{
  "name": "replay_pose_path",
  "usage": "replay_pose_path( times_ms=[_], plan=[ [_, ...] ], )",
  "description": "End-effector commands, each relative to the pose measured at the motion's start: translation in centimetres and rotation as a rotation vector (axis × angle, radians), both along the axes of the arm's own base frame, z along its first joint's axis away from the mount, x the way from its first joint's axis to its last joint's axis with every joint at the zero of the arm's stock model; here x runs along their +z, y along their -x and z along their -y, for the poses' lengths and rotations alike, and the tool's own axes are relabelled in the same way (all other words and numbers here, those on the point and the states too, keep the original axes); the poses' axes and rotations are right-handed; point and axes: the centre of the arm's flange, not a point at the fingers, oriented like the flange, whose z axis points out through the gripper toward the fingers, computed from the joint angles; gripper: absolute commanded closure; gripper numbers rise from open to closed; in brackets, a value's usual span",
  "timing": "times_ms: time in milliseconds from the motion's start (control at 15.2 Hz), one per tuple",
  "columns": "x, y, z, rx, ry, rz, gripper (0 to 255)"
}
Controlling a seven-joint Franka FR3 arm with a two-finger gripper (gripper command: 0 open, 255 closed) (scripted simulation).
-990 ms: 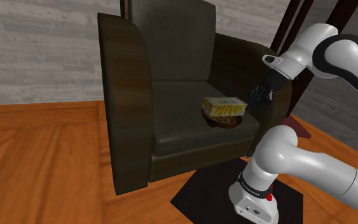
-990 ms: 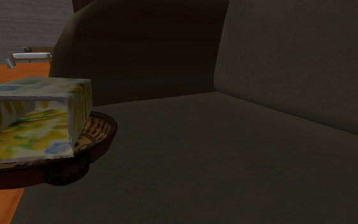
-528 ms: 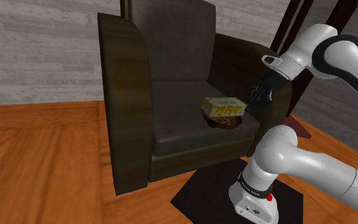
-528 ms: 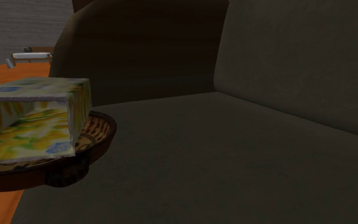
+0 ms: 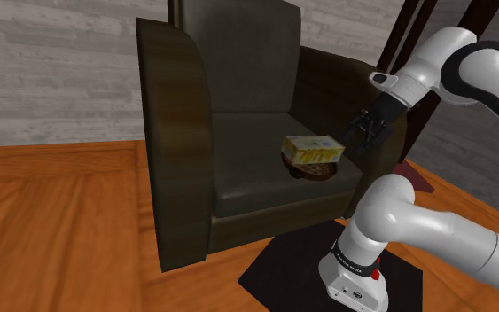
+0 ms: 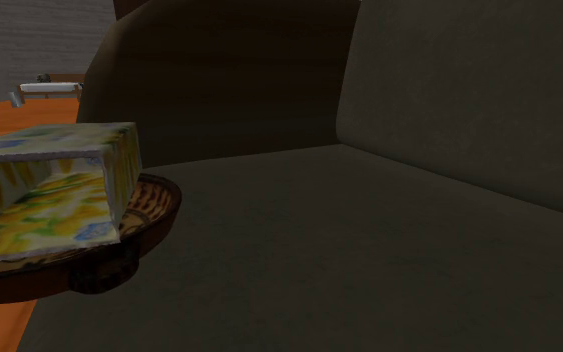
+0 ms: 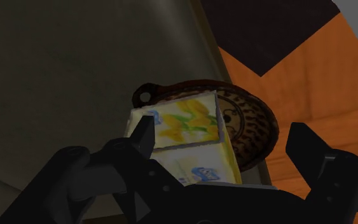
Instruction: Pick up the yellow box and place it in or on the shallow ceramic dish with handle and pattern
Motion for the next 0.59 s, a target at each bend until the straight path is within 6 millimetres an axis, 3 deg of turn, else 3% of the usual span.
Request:
replay_pose_path(
  times_ms=[0,66,528],
  plan=[
    [2.27,0.72,0.48,0.0,0.0,0.0,0],
    [3.23,1.03,0.74,0.0,0.0,0.0,0],
    [3.23,1.03,0.74,0.0,0.0,0.0,0]
  ],
)
